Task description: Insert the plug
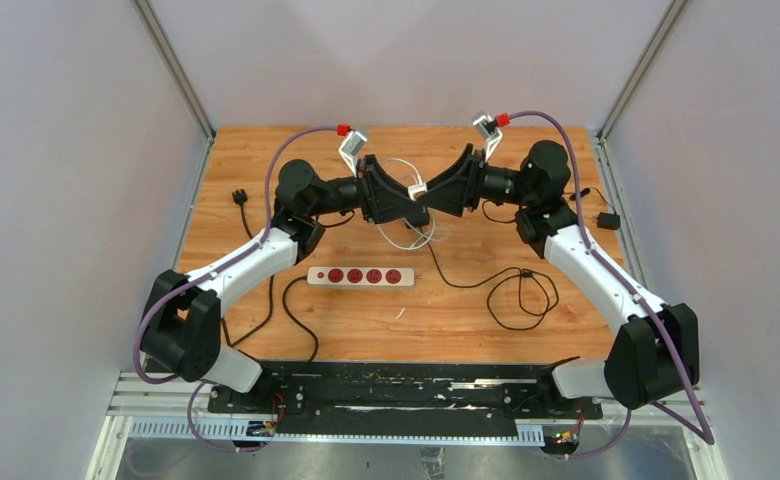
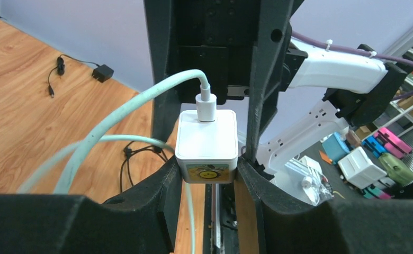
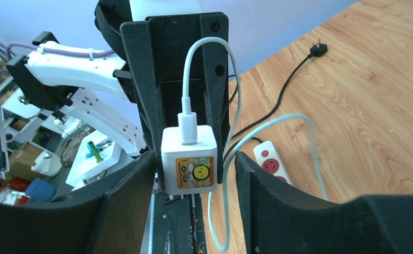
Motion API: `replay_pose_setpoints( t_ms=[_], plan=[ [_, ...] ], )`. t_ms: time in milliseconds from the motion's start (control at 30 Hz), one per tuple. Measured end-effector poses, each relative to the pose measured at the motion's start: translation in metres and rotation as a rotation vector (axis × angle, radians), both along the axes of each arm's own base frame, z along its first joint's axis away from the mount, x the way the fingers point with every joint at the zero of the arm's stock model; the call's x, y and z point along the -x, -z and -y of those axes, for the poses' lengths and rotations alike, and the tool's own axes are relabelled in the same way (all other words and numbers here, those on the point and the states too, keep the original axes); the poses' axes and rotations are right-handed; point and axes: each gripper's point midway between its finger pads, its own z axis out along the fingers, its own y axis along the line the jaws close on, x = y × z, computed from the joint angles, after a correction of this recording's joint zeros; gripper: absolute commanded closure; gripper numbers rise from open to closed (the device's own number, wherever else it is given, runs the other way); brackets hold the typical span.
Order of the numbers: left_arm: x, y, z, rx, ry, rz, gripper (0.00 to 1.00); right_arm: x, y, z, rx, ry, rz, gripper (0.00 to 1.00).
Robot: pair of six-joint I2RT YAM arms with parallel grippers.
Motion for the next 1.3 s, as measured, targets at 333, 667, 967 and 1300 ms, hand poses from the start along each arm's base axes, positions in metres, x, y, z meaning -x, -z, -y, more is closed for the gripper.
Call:
replay_pose_setpoints(
  t_ms=[333, 667, 967, 1300],
  plan=[
    [-0.013, 0.041, 0.001, -0.150, -0.041, 0.111, 1.00, -0.011, 0.002, 0.013, 0.133, 0.169, -0.052, 0.00],
    [-0.068, 0.089, -0.011, -0.415, -0.253, 0.220, 1.00, -0.025, 0.001, 0.041, 0.321, 0.461, -0.091, 0.08],
    [-0.061, 0.105, -0.006, -0.493, -0.207, 0.344, 1.00, -0.041, 0.046, 0.022, 0.472, 0.527, -0.197, 0.17],
    [-0.057, 0.107, -0.003, -0.514, -0.189, 0.442, 1.00, -0.038, 0.069, 0.000, 0.518, 0.545, -0.263, 0.28]
  ],
)
